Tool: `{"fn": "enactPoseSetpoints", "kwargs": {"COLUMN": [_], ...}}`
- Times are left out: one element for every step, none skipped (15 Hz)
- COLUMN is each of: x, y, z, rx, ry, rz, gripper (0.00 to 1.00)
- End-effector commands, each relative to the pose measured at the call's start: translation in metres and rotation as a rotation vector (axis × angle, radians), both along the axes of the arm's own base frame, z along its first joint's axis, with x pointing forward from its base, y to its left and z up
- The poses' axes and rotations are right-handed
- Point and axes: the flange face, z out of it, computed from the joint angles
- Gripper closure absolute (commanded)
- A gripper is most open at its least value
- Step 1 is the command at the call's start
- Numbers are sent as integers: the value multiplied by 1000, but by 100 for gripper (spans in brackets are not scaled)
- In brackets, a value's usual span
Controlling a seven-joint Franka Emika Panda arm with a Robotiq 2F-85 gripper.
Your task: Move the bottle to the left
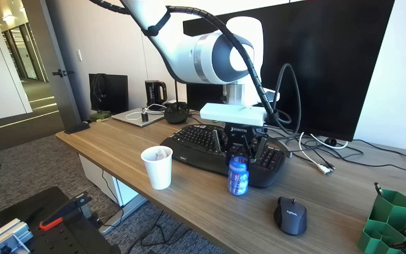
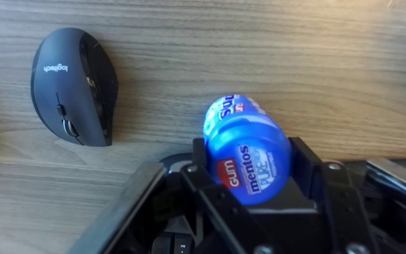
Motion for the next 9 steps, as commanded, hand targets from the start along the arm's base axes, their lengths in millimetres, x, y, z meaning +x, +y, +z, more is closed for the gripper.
{"fn": "enactPoseSetpoints", "kwargs": {"x": [-6,-6,-6,-6,-7,-7,-8,-9,-10], "y": [-2,-2,-3,-3,-2,-2,-1,0,2], "z": [8,8,9,10,10,11,11,11,13], "rx": [13,14,14,14,14,15,14,14,16], "ry": [5,6,6,6,8,9,11,13,14], "rz": [-11,-12,-13,-14,-13,-13,-12,-10,-8], "gripper": [66,66,66,66,66,66,66,66,66]}}
